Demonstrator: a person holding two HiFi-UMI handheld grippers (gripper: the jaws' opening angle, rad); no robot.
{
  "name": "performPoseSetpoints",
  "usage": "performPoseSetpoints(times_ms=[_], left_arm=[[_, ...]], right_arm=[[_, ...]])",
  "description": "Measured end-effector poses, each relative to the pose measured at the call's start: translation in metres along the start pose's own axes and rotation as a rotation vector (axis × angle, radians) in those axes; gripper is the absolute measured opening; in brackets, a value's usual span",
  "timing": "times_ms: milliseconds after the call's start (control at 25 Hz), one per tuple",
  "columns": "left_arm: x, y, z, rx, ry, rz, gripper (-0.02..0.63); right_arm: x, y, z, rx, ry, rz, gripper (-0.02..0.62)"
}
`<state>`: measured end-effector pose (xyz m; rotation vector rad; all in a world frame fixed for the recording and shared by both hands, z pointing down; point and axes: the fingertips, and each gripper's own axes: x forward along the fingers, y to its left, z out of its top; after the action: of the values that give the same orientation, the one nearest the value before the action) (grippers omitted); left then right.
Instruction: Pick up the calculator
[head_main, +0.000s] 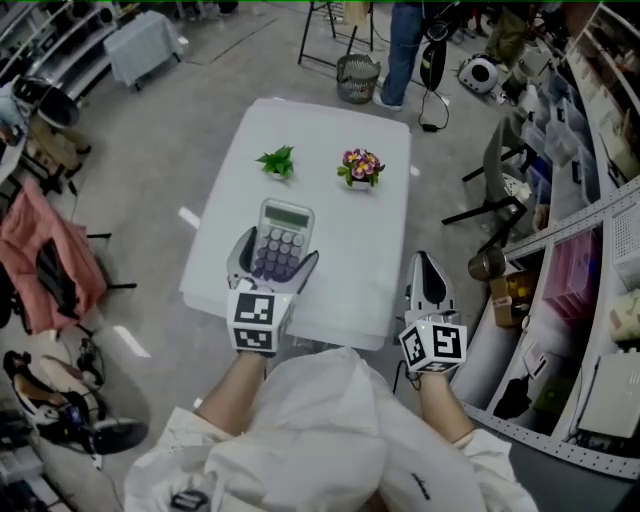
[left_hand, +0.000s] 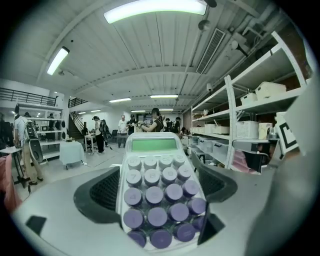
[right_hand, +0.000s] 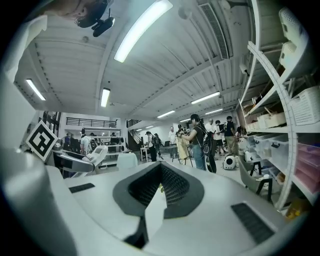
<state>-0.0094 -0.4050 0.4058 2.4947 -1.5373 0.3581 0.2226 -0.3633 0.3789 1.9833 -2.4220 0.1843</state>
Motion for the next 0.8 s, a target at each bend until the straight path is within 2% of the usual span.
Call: performPoseSetpoints(times_ms=[280, 480, 800], left_arm=[[-0.027, 0.015, 0.045, 0.003, -0.114, -0.003, 0.492], [-0.045, 0.027, 0.075, 0.005, -0.201, 0.031, 0.492], [-0.052, 0.042, 0.083, -0.008, -0.235, 0.049, 0.492]], right_arm=[[-0.005, 0.001, 0.032, -0.04, -0.06, 0.008, 0.017], [-0.008, -0.011, 0.062, -0.064, -0.124, -0.016, 0.017], [-0.018, -0.022, 0.085, -0.063, -0.179, -0.075, 0.017]])
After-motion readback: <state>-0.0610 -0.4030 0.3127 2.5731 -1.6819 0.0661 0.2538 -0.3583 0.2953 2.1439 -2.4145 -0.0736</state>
